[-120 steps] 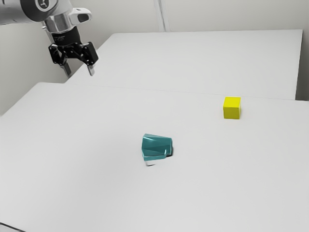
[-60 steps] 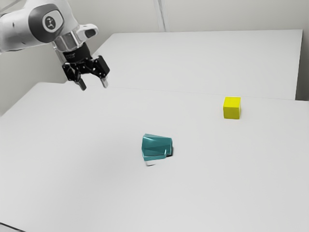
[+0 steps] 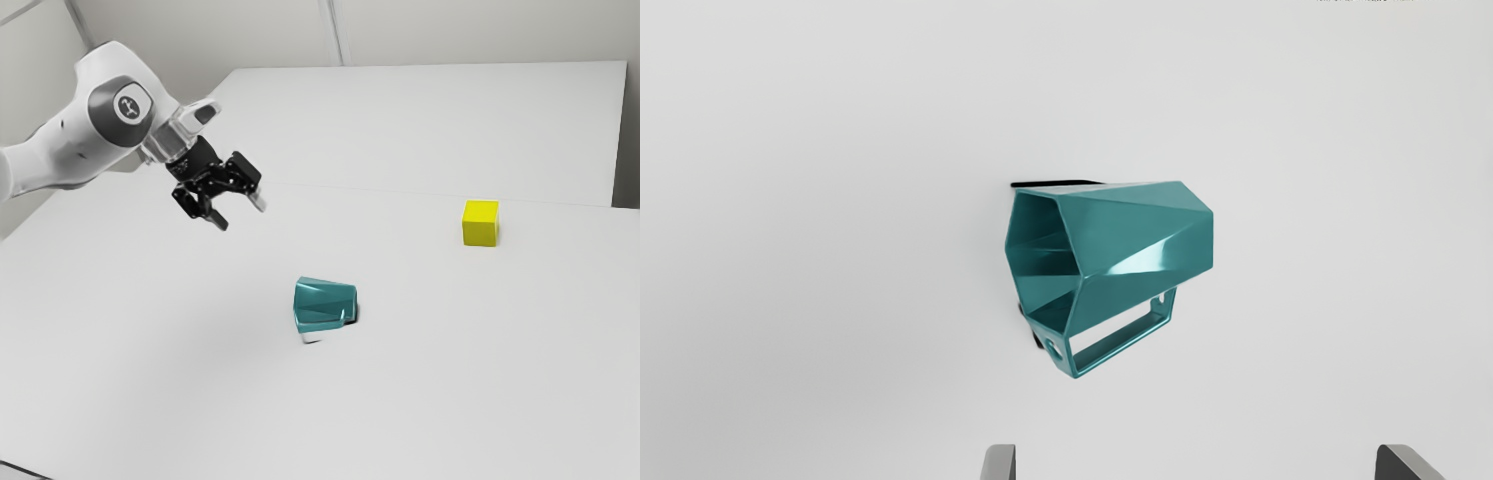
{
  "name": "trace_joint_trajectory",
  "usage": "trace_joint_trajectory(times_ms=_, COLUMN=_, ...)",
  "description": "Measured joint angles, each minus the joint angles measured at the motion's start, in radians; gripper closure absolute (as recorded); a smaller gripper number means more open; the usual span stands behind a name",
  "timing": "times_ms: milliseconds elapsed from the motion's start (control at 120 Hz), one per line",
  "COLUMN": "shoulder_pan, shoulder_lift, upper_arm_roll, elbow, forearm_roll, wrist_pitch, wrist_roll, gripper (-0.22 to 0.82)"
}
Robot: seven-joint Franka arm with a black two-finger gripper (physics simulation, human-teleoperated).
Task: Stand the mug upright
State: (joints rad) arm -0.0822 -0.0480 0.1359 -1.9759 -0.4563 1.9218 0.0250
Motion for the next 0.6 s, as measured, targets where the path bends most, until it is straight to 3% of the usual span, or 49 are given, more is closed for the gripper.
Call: trace_joint_trajectory(times_ms=600, shoulder_pan=0.023, shoulder_lift=0.023, upper_arm_roll=0.040, elbow=-0.269, forearm_roll=-0.463, wrist_pitch=0.149, wrist_roll=0.379, gripper=0.02)
